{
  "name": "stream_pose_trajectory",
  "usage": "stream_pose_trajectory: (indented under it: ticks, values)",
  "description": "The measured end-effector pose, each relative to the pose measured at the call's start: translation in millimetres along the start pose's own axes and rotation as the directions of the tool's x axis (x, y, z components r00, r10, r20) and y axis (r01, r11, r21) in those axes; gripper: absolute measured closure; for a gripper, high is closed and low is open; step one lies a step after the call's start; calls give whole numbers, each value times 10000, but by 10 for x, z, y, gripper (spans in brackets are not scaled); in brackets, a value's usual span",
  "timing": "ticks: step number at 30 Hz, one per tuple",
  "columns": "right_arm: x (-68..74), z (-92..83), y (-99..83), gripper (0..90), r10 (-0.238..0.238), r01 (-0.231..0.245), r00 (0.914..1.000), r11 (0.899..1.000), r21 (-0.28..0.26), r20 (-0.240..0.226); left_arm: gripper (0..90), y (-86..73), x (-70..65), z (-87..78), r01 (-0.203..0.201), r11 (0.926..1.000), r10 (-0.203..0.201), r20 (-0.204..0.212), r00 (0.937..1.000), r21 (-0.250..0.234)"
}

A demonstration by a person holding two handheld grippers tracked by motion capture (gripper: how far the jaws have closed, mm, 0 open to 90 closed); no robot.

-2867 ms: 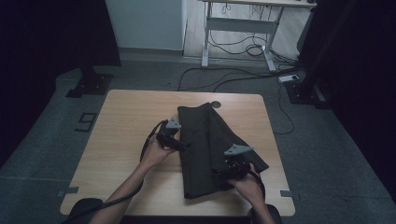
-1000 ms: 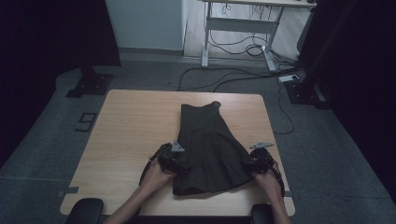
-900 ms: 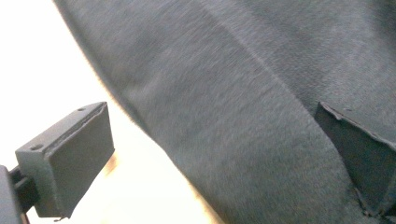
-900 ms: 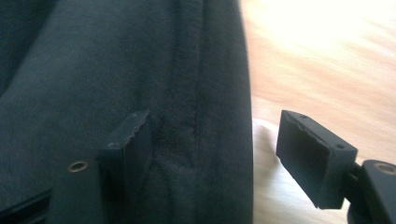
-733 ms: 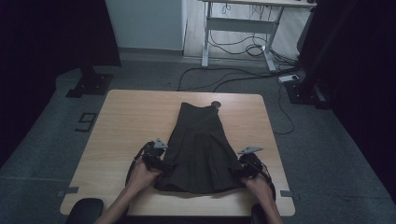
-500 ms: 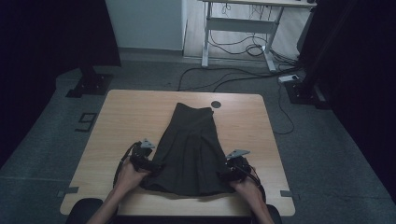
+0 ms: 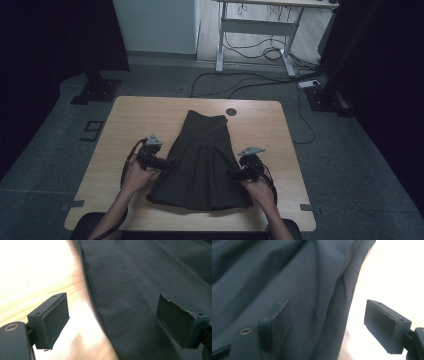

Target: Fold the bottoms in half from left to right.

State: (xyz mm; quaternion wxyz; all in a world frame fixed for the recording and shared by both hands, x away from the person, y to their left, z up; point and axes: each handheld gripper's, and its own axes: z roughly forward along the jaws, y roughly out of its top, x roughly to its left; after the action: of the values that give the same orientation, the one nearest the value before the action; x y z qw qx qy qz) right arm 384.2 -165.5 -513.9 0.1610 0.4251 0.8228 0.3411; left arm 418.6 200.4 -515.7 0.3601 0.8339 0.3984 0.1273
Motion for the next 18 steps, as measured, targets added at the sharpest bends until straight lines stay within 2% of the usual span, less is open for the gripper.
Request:
stream_pose_trajectory:
  ticks: [3, 5, 7, 9, 11, 18]
  values:
    - [-39, 151, 66, 211, 66, -68, 9997, 10000, 71, 224, 107, -45, 26, 150, -95, 9989, 102, -141, 9998, 457]
    - [-70, 261, 62, 210, 50, -64, 9993, 9993, 372, 369, 110, -96, 15, 206, -225, 9977, 238, -191, 9995, 636]
    - [-82, 347, 23, 196, -20, -6, 9991, 9982, 608, 430, 118, -141, 10, 218, 61, 9989, -58, -69, 10000, 461]
    - [-94, 351, -5, 198, 160, -175, 9992, 9989, 438, 360, 121, -168, -2, 214, 240, 9989, -237, -74, 9997, 394]
    - [-89, 333, -29, 198, 145, -158, 9995, 9988, 471, 291, 123, -182, -28, 205, 309, 9987, -304, -134, 9994, 406]
    - [-64, 274, -125, 199, 267, -262, 9996, 9987, 432, -122, 126, -267, -149, 127, 187, 9986, -184, -70, 9998, 494]
